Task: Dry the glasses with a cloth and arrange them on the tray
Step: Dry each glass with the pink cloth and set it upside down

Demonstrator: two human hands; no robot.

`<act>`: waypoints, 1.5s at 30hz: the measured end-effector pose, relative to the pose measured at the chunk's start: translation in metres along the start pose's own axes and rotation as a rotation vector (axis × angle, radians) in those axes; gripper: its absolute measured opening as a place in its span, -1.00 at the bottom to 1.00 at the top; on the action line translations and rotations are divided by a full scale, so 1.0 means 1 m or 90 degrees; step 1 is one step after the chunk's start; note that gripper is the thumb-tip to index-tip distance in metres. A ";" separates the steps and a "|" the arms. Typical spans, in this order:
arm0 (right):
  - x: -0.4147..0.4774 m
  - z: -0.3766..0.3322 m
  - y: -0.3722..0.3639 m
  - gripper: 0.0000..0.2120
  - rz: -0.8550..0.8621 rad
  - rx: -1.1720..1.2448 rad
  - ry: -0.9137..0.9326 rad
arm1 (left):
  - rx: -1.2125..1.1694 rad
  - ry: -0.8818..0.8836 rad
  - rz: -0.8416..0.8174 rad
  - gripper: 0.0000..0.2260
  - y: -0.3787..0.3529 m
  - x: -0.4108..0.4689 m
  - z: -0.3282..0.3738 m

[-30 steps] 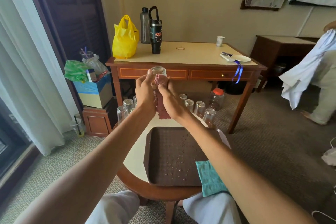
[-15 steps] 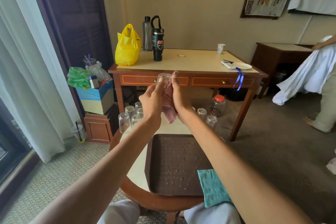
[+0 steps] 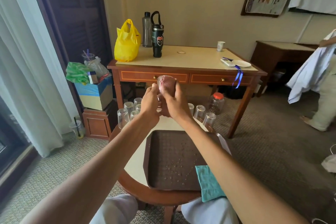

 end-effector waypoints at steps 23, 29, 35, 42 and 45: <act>-0.009 -0.009 0.002 -0.63 -0.027 -0.072 -0.012 | 0.018 -0.016 0.047 -0.61 -0.003 -0.007 0.009; 0.000 -0.027 0.024 -0.68 0.081 0.002 -0.071 | 0.066 -0.021 0.027 -0.61 -0.015 -0.017 0.007; -0.014 -0.005 0.016 -0.46 0.049 -0.027 -0.146 | 0.072 0.016 0.045 -0.64 -0.011 -0.014 0.003; -0.029 -0.004 0.003 -0.67 0.022 -0.031 -0.071 | 0.036 -0.003 0.016 -0.64 -0.006 -0.007 0.010; -0.015 -0.006 0.007 -0.61 0.053 -0.009 -0.041 | 0.036 -0.016 0.014 -0.69 -0.010 -0.011 0.014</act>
Point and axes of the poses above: each hand's wrist, its own x-axis towards the middle knuckle, its own y-axis out of the back of the hand, z = x × y, the point moved 4 cm from there along x, towards the middle knuckle, and after that the axes turned 3 degrees about -z, right-handed, at the moved point
